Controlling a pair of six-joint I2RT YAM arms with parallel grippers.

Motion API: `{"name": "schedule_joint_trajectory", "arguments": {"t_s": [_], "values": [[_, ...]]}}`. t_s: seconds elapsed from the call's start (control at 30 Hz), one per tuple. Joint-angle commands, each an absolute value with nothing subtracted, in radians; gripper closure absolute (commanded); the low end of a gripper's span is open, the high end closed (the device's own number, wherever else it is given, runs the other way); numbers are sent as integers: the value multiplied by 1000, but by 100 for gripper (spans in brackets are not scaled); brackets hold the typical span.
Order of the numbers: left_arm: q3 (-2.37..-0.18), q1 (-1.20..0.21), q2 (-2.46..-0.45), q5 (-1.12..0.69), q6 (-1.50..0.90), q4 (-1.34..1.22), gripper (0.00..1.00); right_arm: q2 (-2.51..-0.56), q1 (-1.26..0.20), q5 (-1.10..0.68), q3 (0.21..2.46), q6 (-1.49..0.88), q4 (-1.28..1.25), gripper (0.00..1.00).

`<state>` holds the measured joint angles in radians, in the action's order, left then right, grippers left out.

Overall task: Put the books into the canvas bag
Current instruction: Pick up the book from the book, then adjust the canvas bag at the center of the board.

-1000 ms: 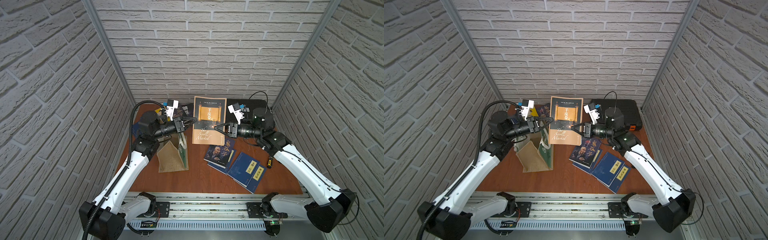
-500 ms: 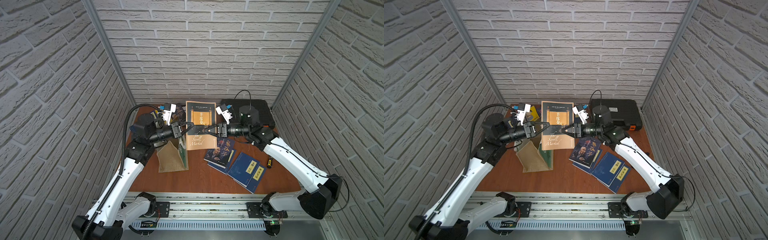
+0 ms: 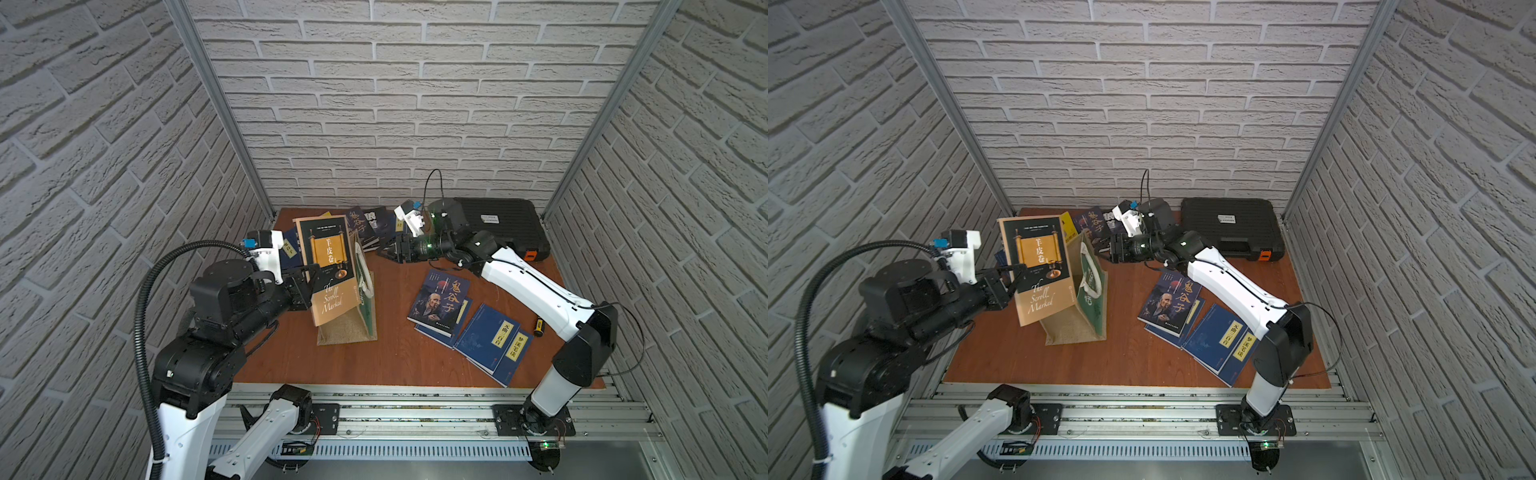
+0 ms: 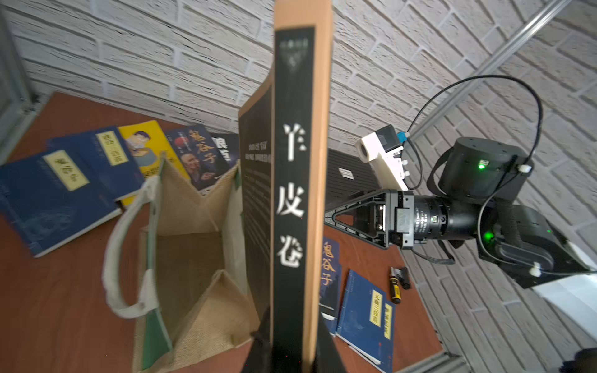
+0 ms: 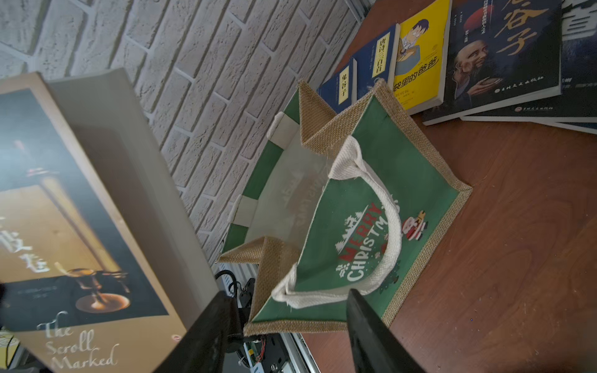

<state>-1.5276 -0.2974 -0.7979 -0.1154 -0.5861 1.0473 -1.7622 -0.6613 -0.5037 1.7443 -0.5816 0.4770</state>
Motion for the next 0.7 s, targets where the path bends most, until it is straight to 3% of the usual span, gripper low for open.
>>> {"name": "schedule_joint_trajectory", "arguments": {"t_s": [0.0, 0.3, 0.47, 0.57, 0.67], "values": [[-1605, -293, -823, 49, -511, 1089, 100, -1828, -715, -396, 1857, -529, 562, 41], [-1700, -292, -969, 47, -458, 1013, 100, -2038, -805, -271, 2112, -454, 753, 37], [-1710, -291, -1060, 19, -435, 928, 100, -2071, -810, -182, 2127, -446, 820, 39], [-1705, -291, -1107, 1, -427, 897, 100, -2071, -811, -169, 2107, -442, 823, 48], [-1685, -291, -1136, 3, -414, 885, 100, -2064, -811, -181, 2082, -442, 807, 72]]}}
